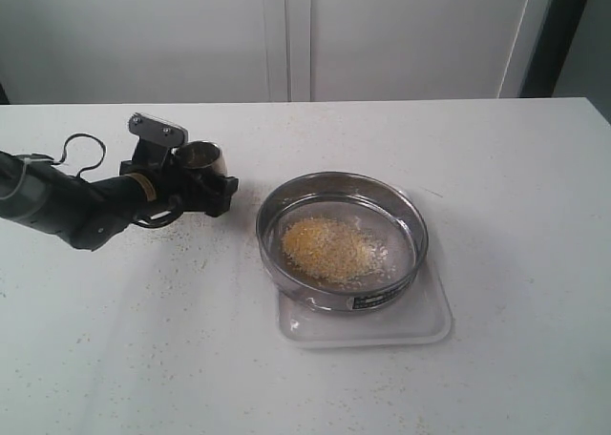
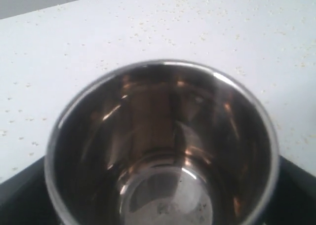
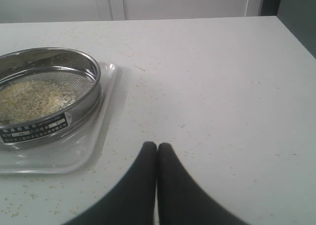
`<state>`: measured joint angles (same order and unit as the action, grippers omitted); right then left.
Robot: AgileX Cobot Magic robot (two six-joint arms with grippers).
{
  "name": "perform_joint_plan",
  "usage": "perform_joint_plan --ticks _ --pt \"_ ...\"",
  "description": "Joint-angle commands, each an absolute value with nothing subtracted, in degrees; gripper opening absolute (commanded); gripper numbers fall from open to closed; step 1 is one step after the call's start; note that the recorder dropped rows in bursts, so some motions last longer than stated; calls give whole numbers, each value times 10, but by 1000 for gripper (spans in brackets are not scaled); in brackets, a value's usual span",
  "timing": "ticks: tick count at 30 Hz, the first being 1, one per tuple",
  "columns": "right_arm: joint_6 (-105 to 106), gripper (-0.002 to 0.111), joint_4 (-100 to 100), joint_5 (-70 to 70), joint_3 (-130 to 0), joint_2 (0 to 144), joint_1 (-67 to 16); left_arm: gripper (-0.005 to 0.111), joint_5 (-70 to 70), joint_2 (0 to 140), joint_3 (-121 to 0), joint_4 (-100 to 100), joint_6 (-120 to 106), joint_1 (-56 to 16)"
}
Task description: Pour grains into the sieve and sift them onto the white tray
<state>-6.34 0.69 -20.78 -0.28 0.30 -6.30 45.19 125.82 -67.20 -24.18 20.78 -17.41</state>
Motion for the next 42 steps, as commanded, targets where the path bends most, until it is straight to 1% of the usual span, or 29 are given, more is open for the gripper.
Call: perform_joint_plan --ticks 1,13,20,22,24,25,26,27,35,38,42 --pt "-63 0 6 -201 0 0 -57 93 449 1239 -668 -247 207 -174" --pt "-63 0 6 -201 0 0 -57 93 434 1186 -668 -247 206 -174" --pt "-63 0 6 -201 0 0 -57 92 384 1132 -668 -249 208 -174" --pt "-63 0 6 -201 0 0 -57 87 353 1112 -668 -249 208 -174" --pt "-63 0 6 -201 0 0 -57 77 310 1092 -668 -251 208 -174" --pt "-63 0 6 -201 0 0 -57 67 273 1079 -668 -260 208 -174" --pt "-63 0 6 -201 0 0 -57 62 253 1072 -668 -265 210 -174" --pt "-63 0 6 -201 0 0 -57 53 221 1060 -668 -265 210 -174" --pt "-63 0 6 -201 0 0 -57 13 108 1018 -668 -262 219 -174" --pt "-63 0 6 -201 0 0 -57 1 68 1005 -668 -262 229 -174" --pt "-63 0 6 -201 0 0 -57 0 -5 990 -668 -260 257 -174"
